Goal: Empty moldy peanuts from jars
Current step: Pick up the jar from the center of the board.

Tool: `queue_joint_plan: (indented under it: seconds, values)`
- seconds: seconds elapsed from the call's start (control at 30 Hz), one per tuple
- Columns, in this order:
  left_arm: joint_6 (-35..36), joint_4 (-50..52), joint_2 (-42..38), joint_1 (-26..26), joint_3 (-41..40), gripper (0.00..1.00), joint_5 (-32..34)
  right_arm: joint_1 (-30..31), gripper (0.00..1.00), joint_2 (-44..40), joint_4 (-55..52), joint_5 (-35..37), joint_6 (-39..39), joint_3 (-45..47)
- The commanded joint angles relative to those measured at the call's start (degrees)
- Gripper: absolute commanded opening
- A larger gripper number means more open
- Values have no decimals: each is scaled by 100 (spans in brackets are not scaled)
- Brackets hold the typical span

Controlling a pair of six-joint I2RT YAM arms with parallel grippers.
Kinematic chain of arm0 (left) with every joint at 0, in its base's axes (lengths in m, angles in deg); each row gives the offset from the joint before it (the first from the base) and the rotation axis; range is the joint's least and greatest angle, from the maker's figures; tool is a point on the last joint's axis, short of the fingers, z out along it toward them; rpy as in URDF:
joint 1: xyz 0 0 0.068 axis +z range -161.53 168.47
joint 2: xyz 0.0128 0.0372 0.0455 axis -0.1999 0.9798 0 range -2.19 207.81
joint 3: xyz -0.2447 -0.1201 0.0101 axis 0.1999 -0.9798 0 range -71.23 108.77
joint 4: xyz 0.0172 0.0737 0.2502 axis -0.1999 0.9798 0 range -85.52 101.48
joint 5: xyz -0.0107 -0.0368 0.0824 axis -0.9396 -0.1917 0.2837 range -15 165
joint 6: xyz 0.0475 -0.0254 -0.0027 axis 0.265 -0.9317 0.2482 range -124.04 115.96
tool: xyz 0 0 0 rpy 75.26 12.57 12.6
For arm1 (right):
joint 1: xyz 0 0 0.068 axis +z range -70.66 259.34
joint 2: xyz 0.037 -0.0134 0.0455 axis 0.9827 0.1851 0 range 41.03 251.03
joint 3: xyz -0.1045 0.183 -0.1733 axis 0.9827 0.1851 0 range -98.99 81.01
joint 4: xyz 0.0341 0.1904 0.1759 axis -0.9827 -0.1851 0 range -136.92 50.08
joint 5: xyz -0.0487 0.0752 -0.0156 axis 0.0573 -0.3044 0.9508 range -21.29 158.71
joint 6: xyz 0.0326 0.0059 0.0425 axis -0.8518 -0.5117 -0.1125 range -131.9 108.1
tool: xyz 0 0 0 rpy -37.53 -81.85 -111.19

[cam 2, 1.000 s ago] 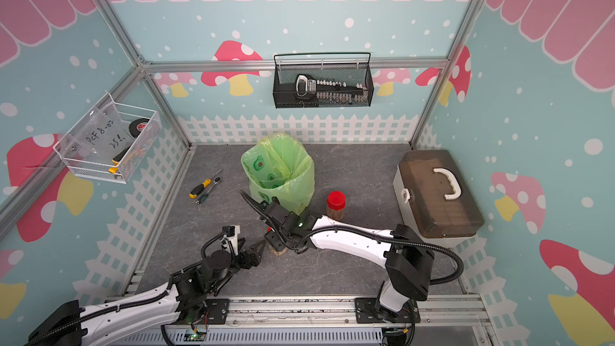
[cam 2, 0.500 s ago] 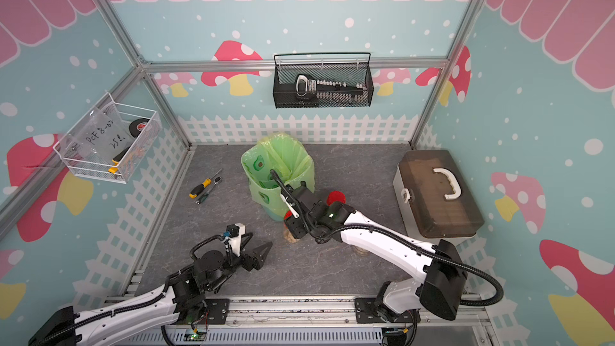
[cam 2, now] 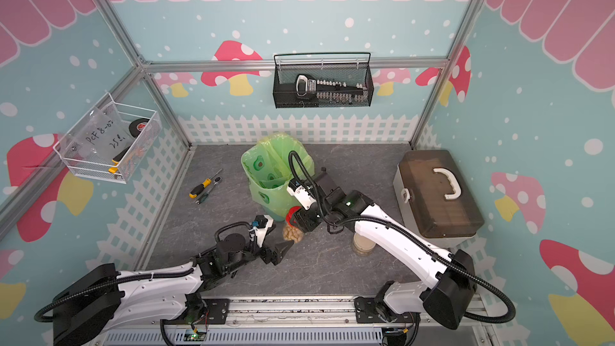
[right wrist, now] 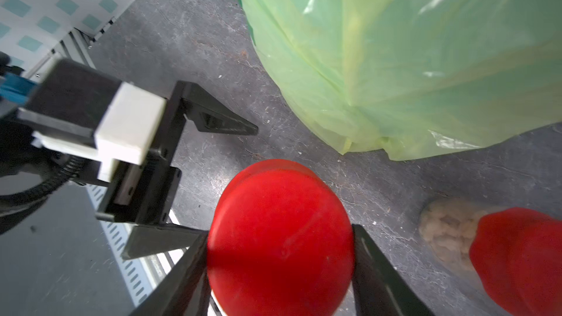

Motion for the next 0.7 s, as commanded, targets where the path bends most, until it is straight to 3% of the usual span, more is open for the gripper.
queue_joint_plan:
  seconds: [0.0, 0.2, 0.37, 0.67]
  values:
    - [50, -443, 204, 11, 211, 99, -441, 0, 53, -155, -66, -541, 163, -177]
    - [38, -234, 8, 19, 228, 99, -433, -6, 52, -279, 21, -615, 158, -76]
    - [-15, -87, -113, 18, 297, 90, -650, -5, 52, -479, 116, -675, 89, -47]
    - [-147, -130, -588, 20, 141, 91, -709, -49, 51, -768, 400, -985, -135, 226]
